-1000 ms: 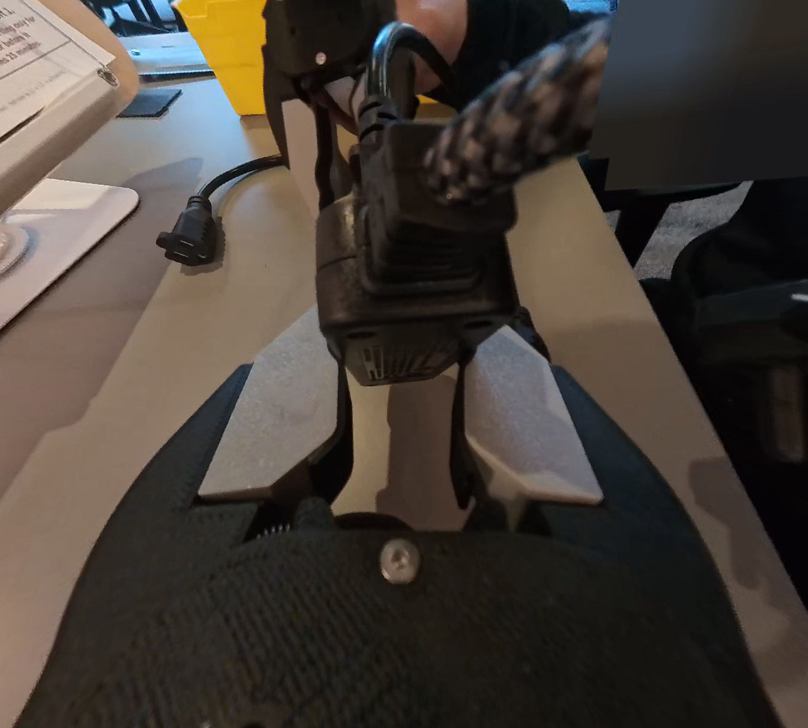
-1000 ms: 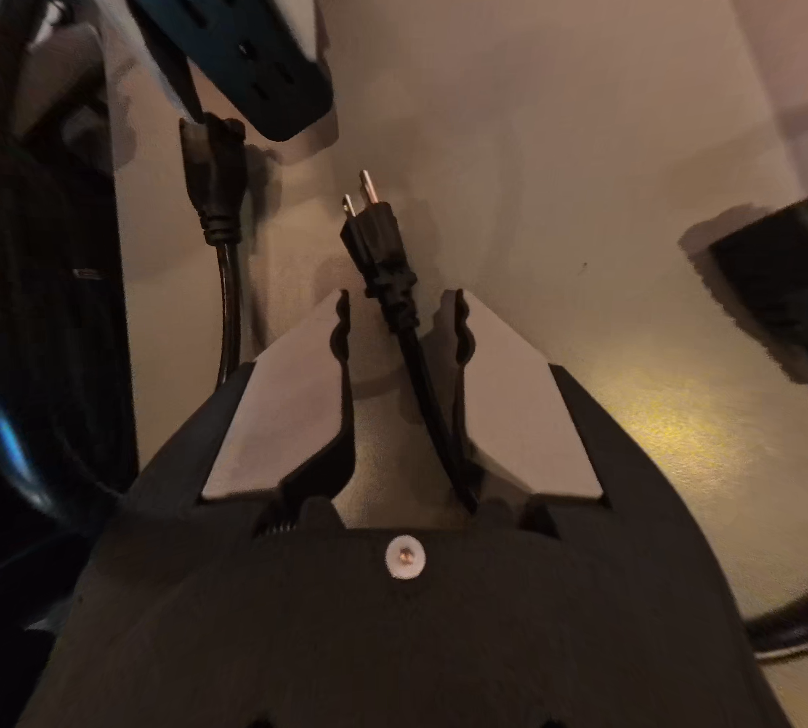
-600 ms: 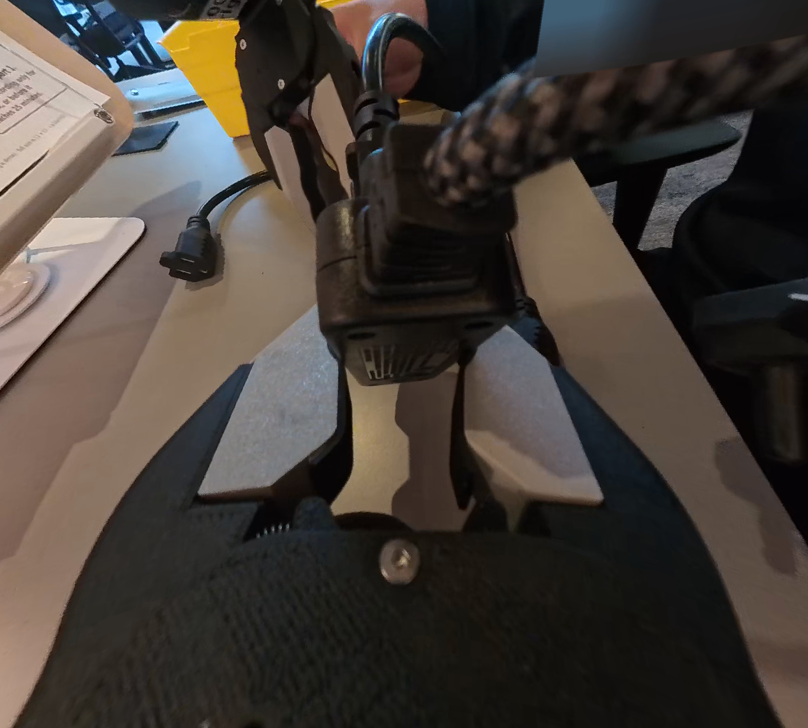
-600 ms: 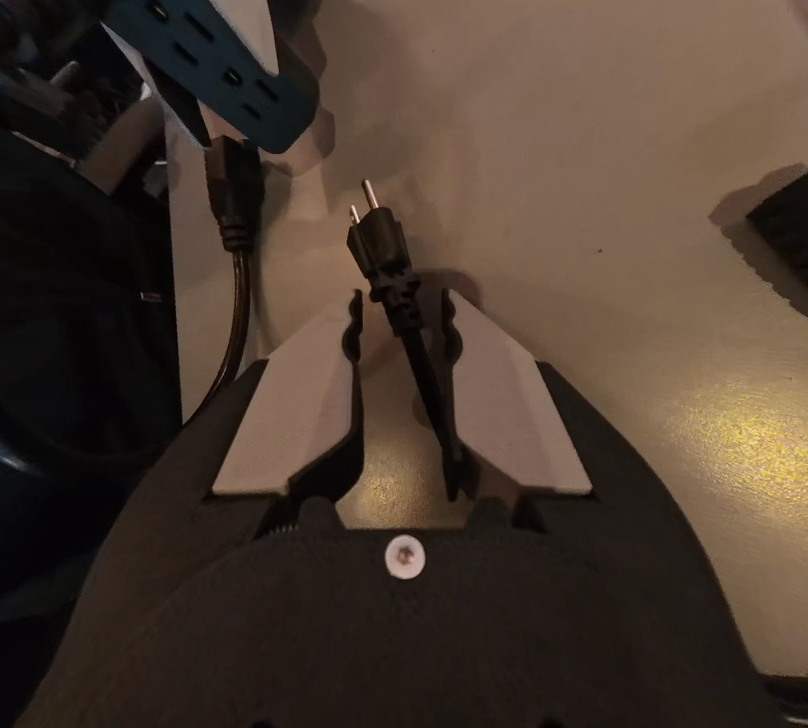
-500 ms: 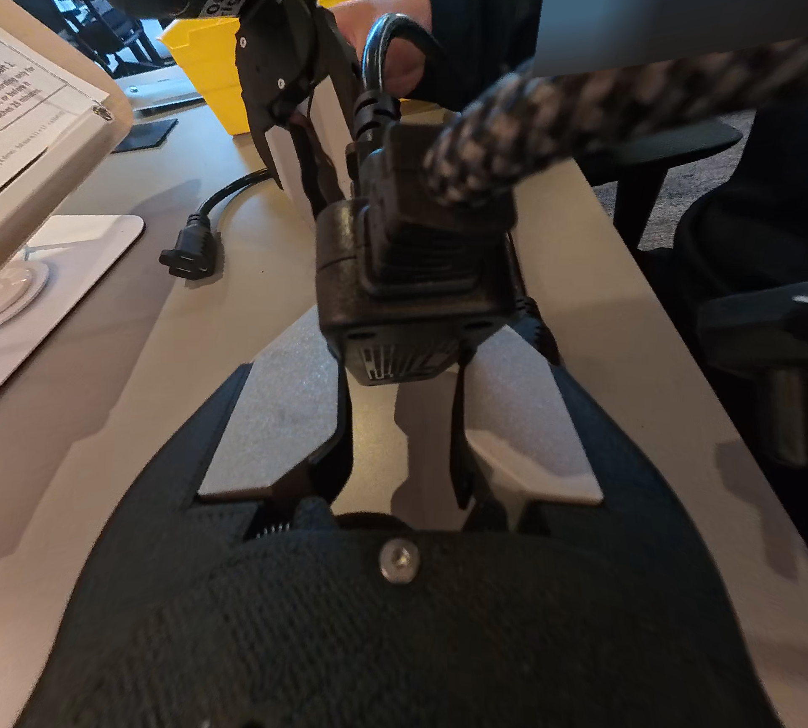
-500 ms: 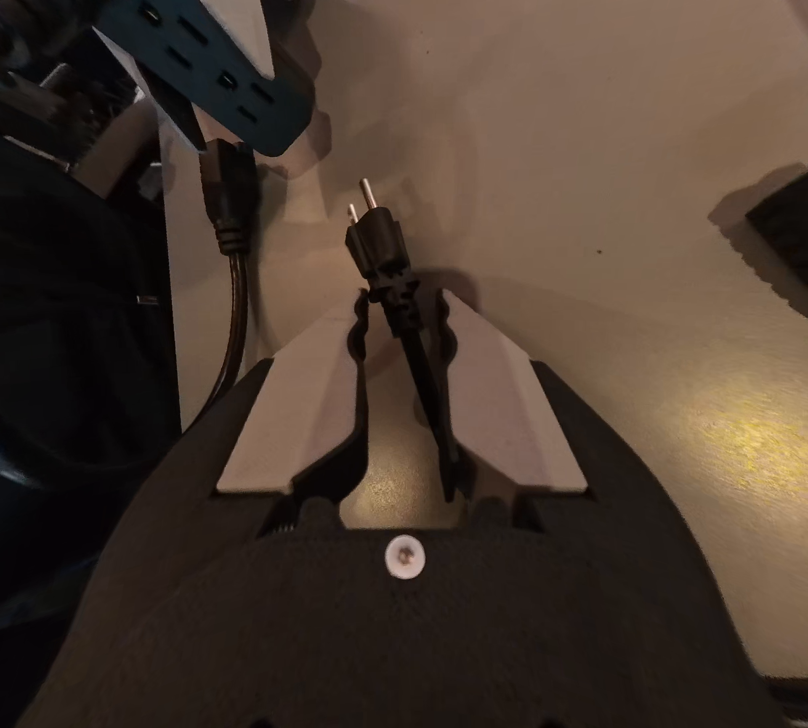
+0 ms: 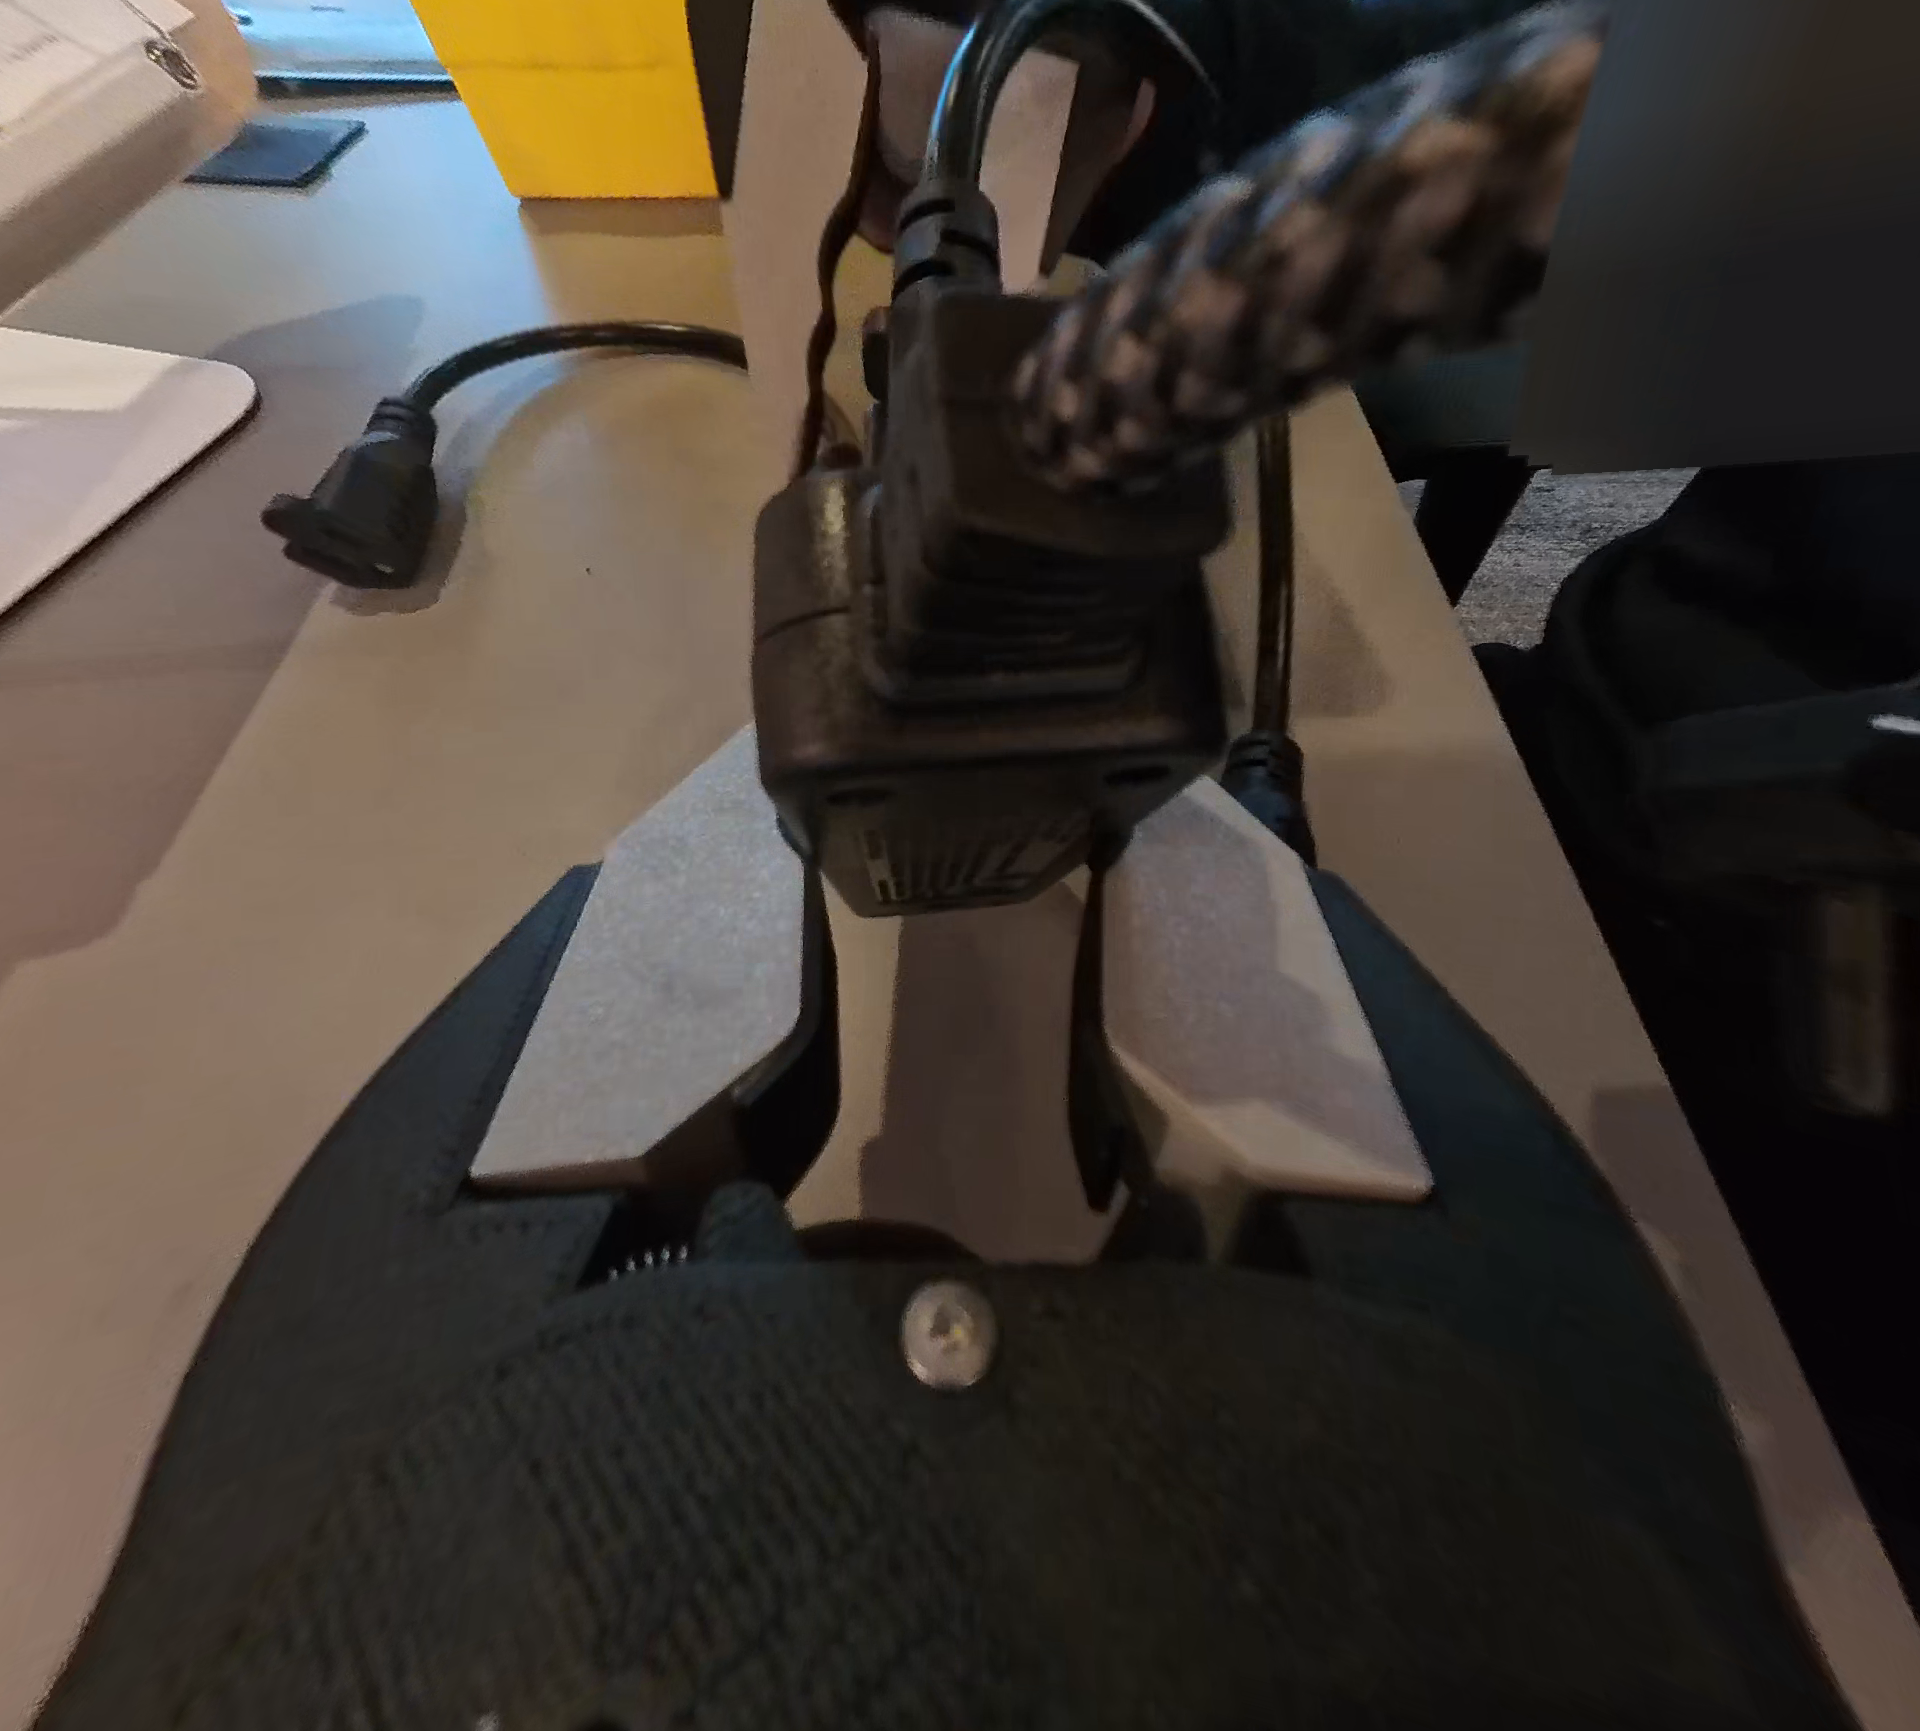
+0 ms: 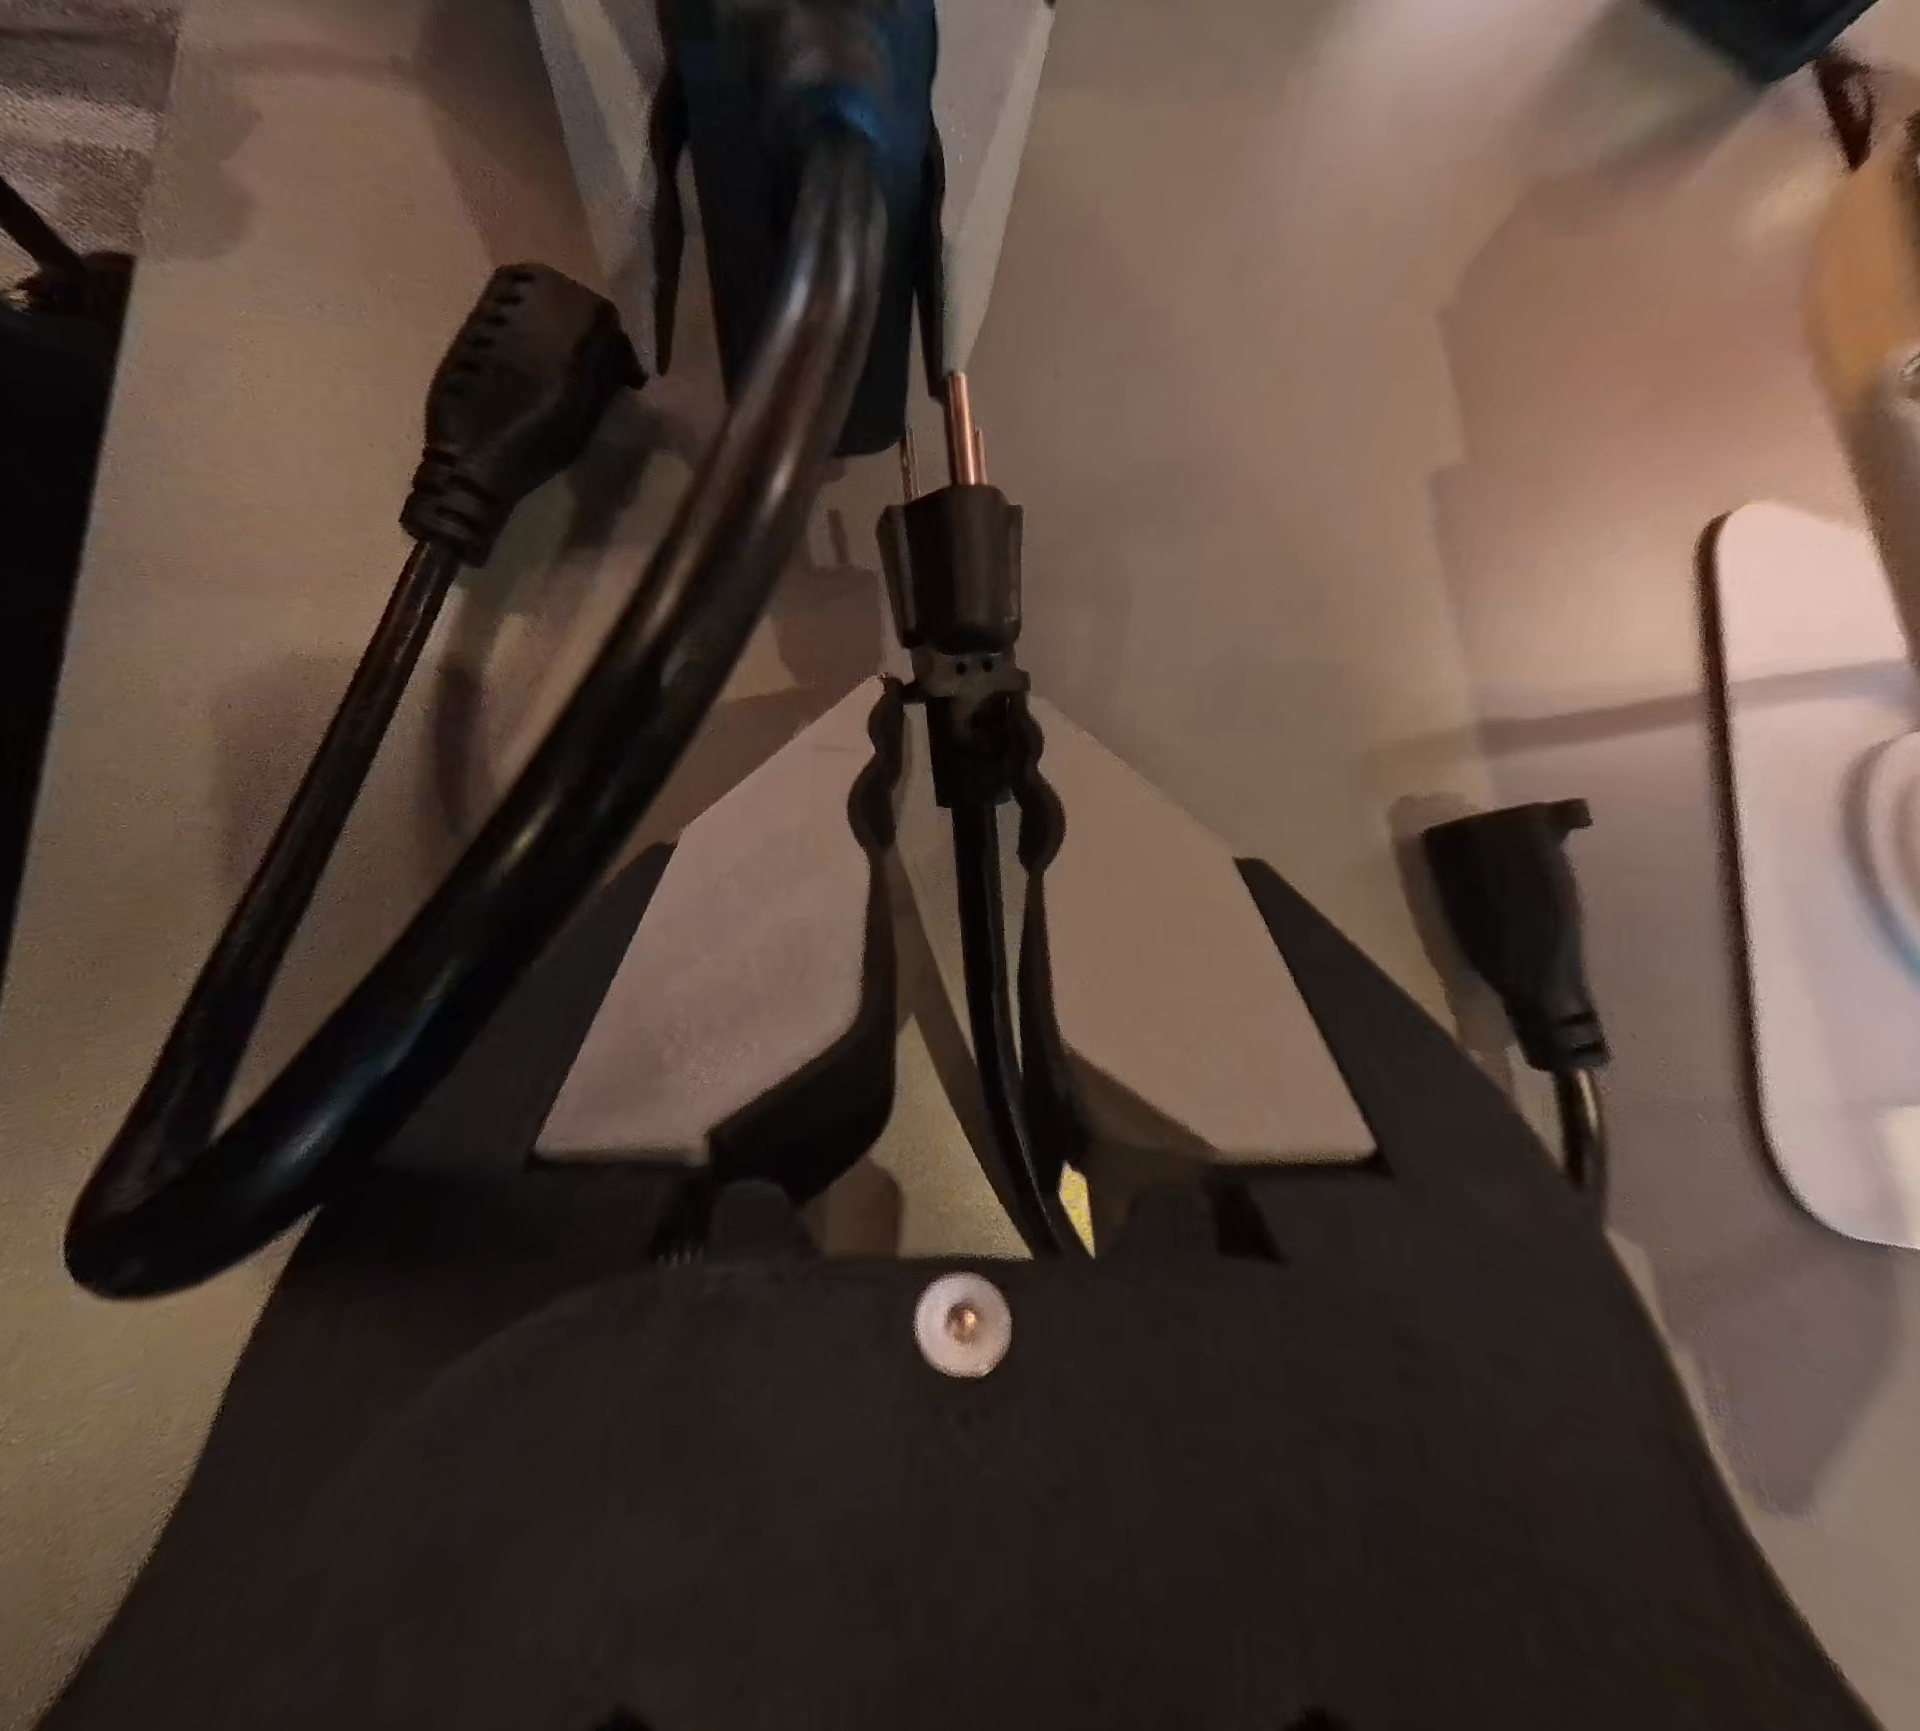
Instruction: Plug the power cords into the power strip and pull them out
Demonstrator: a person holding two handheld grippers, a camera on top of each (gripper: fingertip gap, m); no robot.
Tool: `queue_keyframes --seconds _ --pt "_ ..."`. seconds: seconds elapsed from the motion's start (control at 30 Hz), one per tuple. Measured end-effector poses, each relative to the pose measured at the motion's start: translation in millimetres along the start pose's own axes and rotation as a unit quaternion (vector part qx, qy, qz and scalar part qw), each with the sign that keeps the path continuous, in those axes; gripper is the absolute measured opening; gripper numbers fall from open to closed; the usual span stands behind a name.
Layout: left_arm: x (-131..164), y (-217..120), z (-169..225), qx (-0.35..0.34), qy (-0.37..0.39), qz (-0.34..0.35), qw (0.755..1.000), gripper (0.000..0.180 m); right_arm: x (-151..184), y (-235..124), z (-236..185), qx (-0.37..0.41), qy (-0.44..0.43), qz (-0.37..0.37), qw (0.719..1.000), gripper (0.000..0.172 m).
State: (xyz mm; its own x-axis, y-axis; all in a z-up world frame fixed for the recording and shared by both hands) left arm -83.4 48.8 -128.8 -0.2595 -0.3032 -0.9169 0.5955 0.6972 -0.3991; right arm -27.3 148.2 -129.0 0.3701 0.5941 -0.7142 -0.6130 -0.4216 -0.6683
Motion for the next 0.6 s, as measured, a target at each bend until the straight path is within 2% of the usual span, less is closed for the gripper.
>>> queue_keyframes --seconds 0.2,0.4,0.6 --pt "1.8 1.4 -3.8 0.002 -0.029 -0.008 1.0 0.046 -19.5 -5.0 -6.1 0.006 -0.055 -0.015 0.998 0.017" --pt "2.2 4.7 -7.3 0.002 -0.069 -0.013 0.998 0.046 -25.1 2.3 -9.9 -0.02 -0.082 -0.056 0.995 0.017" --pt "-3.3 2.8 -10.3 0.017 -0.116 0.018 0.993 0.046 -35.0 -0.4 -3.8 -0.076 -0.078 -0.095 0.989 0.017"
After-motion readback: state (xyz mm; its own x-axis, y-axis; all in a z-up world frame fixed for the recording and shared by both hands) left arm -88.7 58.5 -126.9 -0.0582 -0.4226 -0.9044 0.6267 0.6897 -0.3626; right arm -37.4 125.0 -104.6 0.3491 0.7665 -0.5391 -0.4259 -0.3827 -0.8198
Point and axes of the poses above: each gripper's, where its closed fingertips meet, y out along the fingers, x out of its underside, z = x × y across the jaws, the point moved 4 cm from there along -y, back along the fingers
